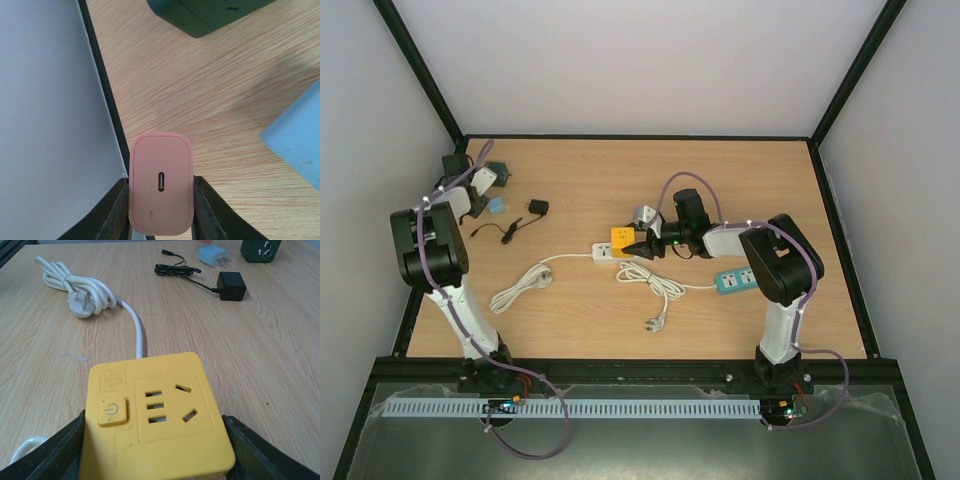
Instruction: Pull the plug off the socket
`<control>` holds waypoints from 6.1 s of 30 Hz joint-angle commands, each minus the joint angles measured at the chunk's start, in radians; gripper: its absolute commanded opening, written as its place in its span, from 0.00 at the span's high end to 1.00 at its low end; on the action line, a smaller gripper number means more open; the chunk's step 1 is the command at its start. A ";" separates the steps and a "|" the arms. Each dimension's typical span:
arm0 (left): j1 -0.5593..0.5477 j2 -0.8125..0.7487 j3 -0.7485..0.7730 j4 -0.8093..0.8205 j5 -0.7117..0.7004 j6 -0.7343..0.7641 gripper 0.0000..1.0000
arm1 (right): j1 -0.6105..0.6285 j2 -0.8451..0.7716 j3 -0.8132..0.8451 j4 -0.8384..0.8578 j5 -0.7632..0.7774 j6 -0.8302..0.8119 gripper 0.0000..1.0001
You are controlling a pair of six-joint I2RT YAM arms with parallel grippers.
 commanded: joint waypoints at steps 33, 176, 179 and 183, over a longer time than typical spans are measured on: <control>-0.045 -0.222 0.026 -0.210 0.313 -0.061 0.24 | 0.009 0.077 -0.025 -0.126 0.123 -0.019 0.76; -0.642 -0.313 -0.035 -0.619 0.906 0.305 0.70 | 0.094 0.050 -0.020 -0.067 0.158 0.027 0.90; -0.626 -0.300 -0.013 -0.642 0.945 0.300 0.71 | 0.094 0.053 -0.019 -0.074 0.162 0.022 0.90; -0.600 -0.293 0.025 -0.687 0.972 0.302 0.71 | 0.094 0.053 -0.017 -0.079 0.161 0.016 0.88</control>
